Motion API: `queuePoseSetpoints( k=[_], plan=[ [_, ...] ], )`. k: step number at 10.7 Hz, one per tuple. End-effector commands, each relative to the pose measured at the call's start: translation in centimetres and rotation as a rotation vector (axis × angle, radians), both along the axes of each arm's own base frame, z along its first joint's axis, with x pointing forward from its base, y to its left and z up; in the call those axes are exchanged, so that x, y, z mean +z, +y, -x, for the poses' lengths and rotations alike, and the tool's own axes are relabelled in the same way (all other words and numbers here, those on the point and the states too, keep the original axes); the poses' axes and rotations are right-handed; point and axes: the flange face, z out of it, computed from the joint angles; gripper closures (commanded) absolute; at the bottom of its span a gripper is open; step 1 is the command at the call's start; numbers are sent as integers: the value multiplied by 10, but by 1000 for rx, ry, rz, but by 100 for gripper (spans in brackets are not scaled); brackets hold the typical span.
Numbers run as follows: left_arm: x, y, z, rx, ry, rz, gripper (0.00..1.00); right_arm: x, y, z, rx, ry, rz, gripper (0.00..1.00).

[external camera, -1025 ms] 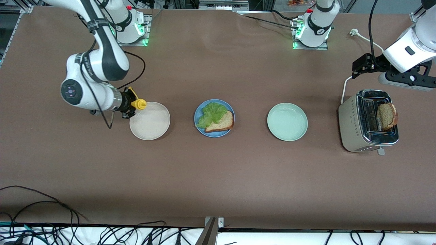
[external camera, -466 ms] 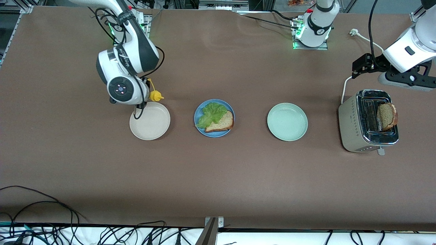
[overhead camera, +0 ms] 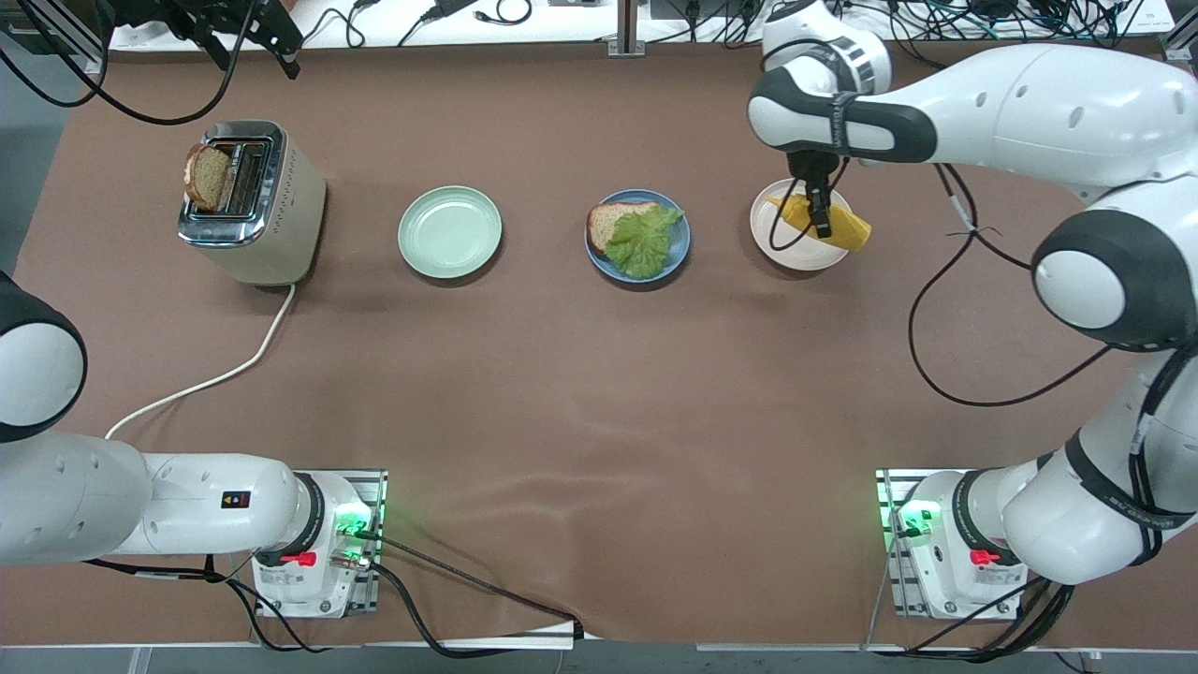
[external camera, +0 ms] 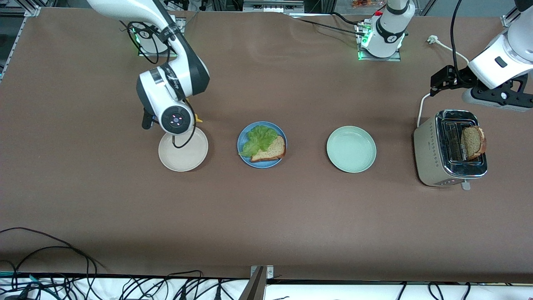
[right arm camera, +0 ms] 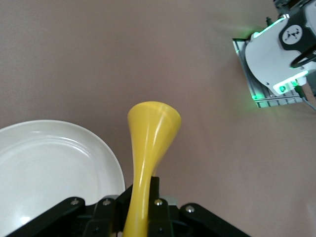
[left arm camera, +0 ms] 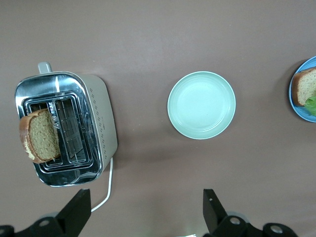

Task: Make sandwich in blue plate with both arms
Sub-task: 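Carry the mustard bottle with the right gripper toward the blue plate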

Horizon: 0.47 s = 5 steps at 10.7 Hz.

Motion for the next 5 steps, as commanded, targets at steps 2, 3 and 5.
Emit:
queuePoseSetpoints(
  k=[2, 3, 5],
  plan=[
    [3, -1, -2, -2, -6, 20, 0, -1, 59, -13, -38, 14, 141, 100],
    [4, -1, -1, -2, -7, 20, 0, 0, 66, -9, -38, 34, 181, 100],
    [4, -1, -1, -2, -7, 22, 0, -9, 73, -7, -58, 32, 262, 100]
  ],
)
